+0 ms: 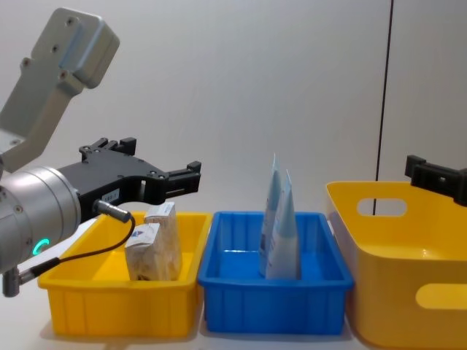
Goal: Bimanual collaborative sorting of washing and personal care products
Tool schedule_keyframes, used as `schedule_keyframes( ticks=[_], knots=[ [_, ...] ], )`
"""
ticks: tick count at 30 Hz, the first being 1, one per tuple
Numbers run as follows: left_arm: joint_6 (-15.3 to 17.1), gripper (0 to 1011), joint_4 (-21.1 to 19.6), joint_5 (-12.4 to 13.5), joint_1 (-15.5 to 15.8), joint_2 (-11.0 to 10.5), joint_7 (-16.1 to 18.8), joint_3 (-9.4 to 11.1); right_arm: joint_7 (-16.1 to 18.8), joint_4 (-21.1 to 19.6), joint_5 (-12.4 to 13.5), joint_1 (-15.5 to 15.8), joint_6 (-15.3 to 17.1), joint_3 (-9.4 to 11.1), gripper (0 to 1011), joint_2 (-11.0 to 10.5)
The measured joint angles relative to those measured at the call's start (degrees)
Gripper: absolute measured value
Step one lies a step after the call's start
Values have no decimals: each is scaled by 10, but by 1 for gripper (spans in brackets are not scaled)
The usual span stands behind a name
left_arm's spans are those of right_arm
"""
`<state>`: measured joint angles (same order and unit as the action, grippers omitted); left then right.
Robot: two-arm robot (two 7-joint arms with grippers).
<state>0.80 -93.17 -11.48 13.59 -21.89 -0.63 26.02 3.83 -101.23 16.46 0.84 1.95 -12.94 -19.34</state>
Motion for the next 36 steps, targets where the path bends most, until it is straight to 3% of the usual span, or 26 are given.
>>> schedule_keyframes(
  ticks=[36],
  knots=[
    [0, 1002, 0, 0, 0, 0, 0, 0, 0, 0, 0, 0, 0, 0, 1002, 0]
  ],
)
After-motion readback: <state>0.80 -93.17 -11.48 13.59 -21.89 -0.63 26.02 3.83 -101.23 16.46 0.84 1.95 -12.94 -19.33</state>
